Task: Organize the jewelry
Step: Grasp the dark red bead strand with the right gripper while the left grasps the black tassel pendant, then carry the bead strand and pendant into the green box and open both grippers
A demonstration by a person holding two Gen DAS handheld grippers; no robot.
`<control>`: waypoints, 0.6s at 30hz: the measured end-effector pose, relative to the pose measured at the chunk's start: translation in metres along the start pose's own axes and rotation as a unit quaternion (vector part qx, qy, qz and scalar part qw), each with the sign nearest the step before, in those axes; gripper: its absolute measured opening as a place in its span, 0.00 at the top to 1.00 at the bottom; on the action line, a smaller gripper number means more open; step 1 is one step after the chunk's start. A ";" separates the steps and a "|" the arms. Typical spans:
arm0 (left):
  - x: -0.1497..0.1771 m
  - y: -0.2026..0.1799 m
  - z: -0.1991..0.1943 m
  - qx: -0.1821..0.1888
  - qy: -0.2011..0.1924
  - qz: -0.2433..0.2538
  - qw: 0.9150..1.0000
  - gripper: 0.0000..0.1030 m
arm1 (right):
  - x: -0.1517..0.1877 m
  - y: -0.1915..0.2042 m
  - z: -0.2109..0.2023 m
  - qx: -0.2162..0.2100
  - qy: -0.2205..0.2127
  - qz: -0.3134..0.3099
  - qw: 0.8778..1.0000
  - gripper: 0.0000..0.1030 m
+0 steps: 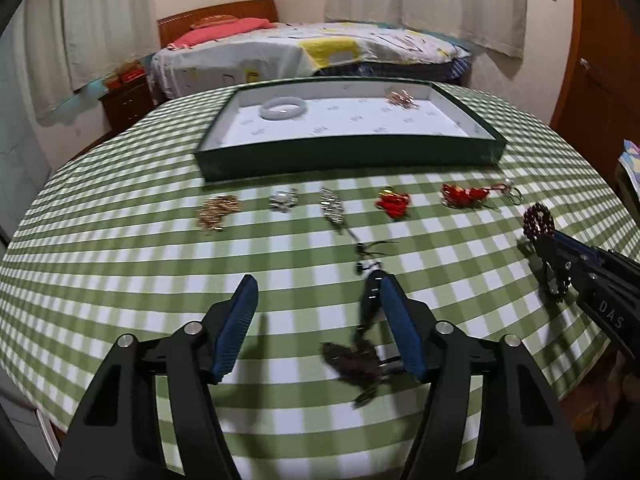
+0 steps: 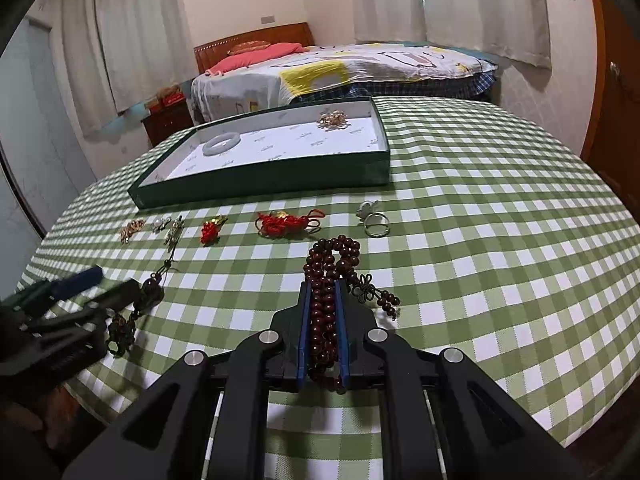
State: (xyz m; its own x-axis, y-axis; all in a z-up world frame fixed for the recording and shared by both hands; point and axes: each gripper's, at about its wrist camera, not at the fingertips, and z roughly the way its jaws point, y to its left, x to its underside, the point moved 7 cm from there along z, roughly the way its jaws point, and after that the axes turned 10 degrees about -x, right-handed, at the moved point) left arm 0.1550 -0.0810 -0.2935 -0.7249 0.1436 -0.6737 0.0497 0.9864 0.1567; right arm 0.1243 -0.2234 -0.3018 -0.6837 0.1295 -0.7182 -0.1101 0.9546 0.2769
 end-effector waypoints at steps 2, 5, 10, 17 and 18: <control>0.000 -0.007 0.002 -0.001 -0.001 0.014 1.000 0.42 | 0.000 -0.002 0.000 -0.004 -0.003 0.006 1.000 0.88; 0.001 -0.014 0.007 0.017 0.006 0.020 1.000 0.56 | 0.000 -0.004 0.001 -0.008 -0.003 0.014 1.000 0.88; 0.003 -0.017 0.012 0.041 0.014 0.016 0.999 0.73 | 0.000 -0.007 0.002 -0.010 -0.003 0.021 1.000 0.88; 0.006 -0.021 0.009 0.059 0.010 0.018 0.998 0.83 | 0.002 -0.006 0.004 -0.010 0.001 0.018 1.000 0.88; 0.007 -0.020 0.008 0.060 0.010 0.017 0.998 0.83 | 0.002 -0.006 0.005 -0.010 0.002 0.017 1.000 0.88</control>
State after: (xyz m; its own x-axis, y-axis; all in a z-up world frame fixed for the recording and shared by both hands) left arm 0.1548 -0.0989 -0.3073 -0.7354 0.1762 -0.6544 0.1548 0.9838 0.0909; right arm 0.1269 -0.2272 -0.3079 -0.6898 0.1613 -0.7058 -0.1000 0.9443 0.3136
